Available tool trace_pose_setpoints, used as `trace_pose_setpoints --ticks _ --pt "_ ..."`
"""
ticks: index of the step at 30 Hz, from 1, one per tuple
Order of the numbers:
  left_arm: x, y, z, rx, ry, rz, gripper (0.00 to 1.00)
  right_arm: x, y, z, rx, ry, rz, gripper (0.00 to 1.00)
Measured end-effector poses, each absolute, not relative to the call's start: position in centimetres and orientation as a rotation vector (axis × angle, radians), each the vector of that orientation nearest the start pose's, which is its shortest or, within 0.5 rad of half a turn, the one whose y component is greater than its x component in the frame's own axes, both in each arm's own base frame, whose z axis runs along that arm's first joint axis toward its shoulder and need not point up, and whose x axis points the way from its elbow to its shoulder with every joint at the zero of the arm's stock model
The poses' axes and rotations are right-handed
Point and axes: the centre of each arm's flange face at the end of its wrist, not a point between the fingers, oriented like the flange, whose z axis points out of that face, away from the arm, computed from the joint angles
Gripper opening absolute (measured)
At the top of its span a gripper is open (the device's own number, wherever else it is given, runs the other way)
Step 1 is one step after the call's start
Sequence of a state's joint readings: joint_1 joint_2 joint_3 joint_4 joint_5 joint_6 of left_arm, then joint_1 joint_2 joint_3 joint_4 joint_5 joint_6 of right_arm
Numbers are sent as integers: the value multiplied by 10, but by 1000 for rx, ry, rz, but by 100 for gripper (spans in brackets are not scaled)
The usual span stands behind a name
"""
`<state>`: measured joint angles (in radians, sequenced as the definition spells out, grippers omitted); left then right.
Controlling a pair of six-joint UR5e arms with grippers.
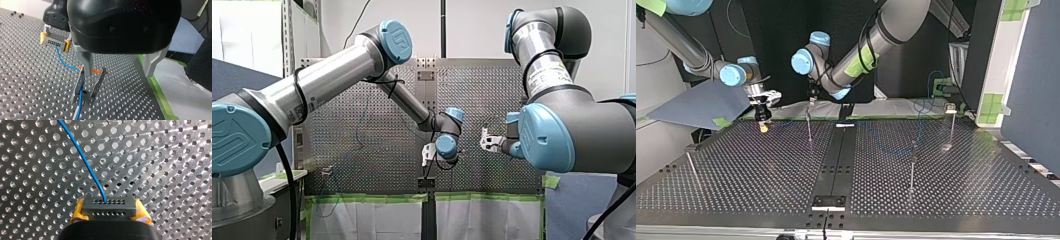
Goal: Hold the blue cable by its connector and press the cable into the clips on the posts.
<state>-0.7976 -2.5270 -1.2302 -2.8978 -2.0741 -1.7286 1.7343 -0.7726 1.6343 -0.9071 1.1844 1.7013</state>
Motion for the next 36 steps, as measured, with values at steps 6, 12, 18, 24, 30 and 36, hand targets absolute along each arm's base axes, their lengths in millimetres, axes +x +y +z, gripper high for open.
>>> trace_pose_setpoints --ticks 6,12,18,24,30,36 --pt "437 -569 57 272 1875 -154 100 275 -620 66 1537 -978 1709 0" --pt "437 -568 57 272 1874 -150 100 275 -620 66 1536 -978 1709 0" --pt "440 -569 57 277 1861 -148 100 276 -620 66 1537 -978 1709 0" --pt "444 -571 59 287 1829 -143 100 276 -620 66 1536 -977 1709 0" --pt "448 -572 60 291 1810 -141 100 276 -620 67 1536 -977 1709 0" --pt "448 -571 60 292 1811 -138 100 276 -620 67 1535 -976 1710 0"
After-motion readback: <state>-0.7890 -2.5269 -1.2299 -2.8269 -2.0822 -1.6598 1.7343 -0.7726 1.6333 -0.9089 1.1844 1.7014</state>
